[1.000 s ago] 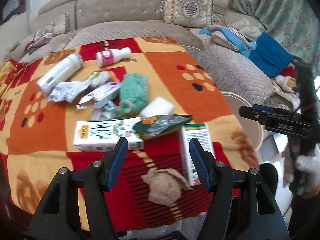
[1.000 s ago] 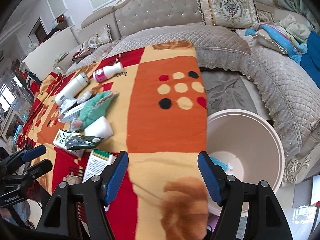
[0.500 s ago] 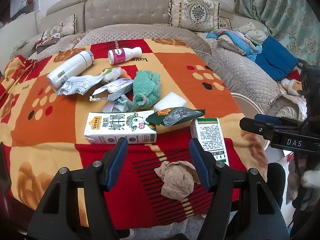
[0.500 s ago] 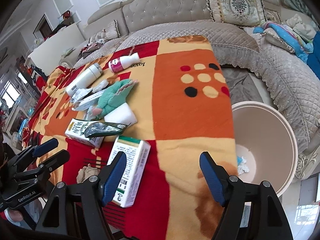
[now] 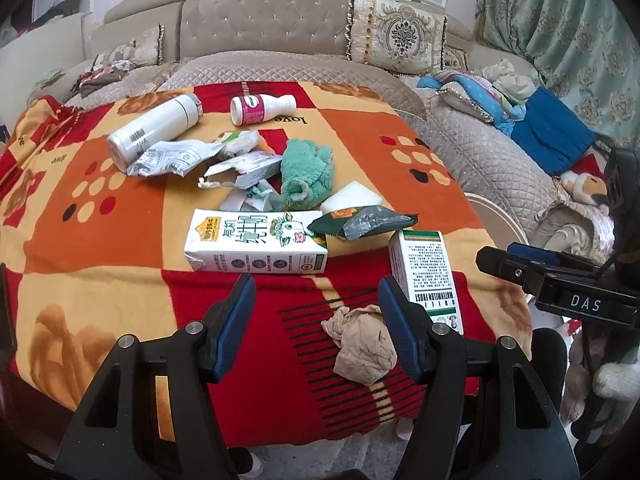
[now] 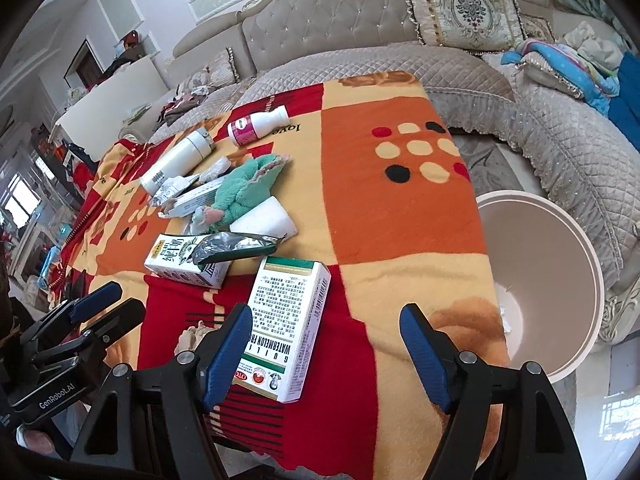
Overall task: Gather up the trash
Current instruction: 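Grasp the beige crumpled paper with the left tool while the right tool grasps the Watermelon Frost box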
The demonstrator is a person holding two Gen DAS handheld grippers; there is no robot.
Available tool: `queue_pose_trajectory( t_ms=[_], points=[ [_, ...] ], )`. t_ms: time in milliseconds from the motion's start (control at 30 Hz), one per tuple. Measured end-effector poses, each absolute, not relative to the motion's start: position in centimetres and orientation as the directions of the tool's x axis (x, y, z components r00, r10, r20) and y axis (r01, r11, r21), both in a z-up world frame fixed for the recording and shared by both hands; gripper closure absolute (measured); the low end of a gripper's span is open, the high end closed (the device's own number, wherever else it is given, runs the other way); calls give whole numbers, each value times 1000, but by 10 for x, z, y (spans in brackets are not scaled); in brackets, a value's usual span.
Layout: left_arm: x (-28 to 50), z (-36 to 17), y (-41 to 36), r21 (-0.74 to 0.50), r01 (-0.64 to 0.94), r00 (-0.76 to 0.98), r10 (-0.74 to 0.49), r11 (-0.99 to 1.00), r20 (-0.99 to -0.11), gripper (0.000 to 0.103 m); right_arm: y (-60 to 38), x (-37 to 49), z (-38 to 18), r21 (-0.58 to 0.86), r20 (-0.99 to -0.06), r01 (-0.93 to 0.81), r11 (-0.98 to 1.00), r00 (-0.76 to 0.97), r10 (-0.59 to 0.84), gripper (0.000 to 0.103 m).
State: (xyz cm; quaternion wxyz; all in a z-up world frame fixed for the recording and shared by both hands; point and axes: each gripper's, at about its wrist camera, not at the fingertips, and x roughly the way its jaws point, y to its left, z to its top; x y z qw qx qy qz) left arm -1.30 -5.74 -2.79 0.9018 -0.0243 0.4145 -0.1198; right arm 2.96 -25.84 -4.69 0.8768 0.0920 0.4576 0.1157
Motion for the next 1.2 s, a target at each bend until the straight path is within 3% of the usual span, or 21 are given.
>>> queue_pose_trajectory(
  t_ms=[333, 633, 667, 700, 767, 900, 1200],
  points=[
    [-19, -46, -64, -243, 335, 521, -394, 910, -757, 41, -260, 27, -51, 270, -789, -104, 957, 546, 281, 28],
    [-6, -81, -82, -230, 388, 433, -397, 892, -809, 41, -258, 31, -58, 278, -800, -103, 955, 526, 289, 28],
    [-3, -85, -81, -235, 384, 423, -397, 893, -815, 44, -258, 32, -59, 279, -802, -103, 955, 523, 291, 28],
    [0, -89, -81, -241, 382, 415, -398, 892, -818, 57, -258, 32, -60, 280, -803, -103, 954, 520, 292, 28],
    [1, -92, -79, -291, 393, 382, -443, 872, -811, 68, -255, 34, -62, 282, -806, -105, 954, 513, 295, 28],
    [-4, -80, -76, -257, 402, 411, -425, 879, -807, 83, -249, 37, -66, 287, -811, -108, 952, 501, 302, 28],
    [-1, -70, -51, -246, 330, 466, -385, 911, -797, 86, -204, 50, -89, 242, -836, -133, 961, 475, 276, 27]
  ],
)
